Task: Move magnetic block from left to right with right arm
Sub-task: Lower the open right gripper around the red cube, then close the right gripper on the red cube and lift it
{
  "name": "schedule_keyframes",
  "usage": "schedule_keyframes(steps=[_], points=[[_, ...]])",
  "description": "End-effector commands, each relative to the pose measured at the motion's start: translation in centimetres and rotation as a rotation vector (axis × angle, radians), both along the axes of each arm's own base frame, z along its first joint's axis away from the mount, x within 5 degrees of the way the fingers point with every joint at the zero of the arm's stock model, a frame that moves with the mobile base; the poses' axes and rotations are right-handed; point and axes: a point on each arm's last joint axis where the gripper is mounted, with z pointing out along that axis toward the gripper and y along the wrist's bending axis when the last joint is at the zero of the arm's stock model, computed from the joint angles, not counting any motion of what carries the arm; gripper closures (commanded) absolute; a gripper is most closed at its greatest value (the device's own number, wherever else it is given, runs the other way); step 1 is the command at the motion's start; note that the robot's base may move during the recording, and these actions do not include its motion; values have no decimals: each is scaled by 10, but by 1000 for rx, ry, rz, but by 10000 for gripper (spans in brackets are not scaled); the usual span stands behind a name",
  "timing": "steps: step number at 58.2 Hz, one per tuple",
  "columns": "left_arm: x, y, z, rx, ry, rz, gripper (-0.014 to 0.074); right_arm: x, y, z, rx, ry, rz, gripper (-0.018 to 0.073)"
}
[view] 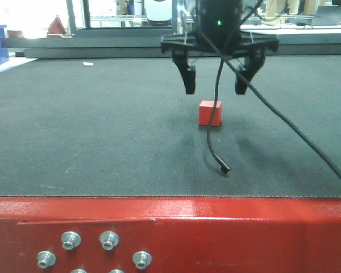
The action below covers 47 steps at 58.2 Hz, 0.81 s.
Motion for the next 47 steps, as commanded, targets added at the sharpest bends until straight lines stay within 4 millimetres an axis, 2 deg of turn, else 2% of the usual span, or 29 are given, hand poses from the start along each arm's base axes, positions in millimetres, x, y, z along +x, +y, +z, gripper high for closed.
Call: schedule_keyframes(steps=[1,20,43,47], points=[[-1,0,5,-17,-85,1,722,5,-10,32,29,-115,-16,-66],[-1,0,5,-17,-85,1,722,19,-4,15,65,-165,4,-66],[-1,0,5,-17,-85,1,722,22,-2,2,62,-139,2,-63],[-1,0,5,-17,-85,1,722,23,-3,2,63,-140,0,-34]])
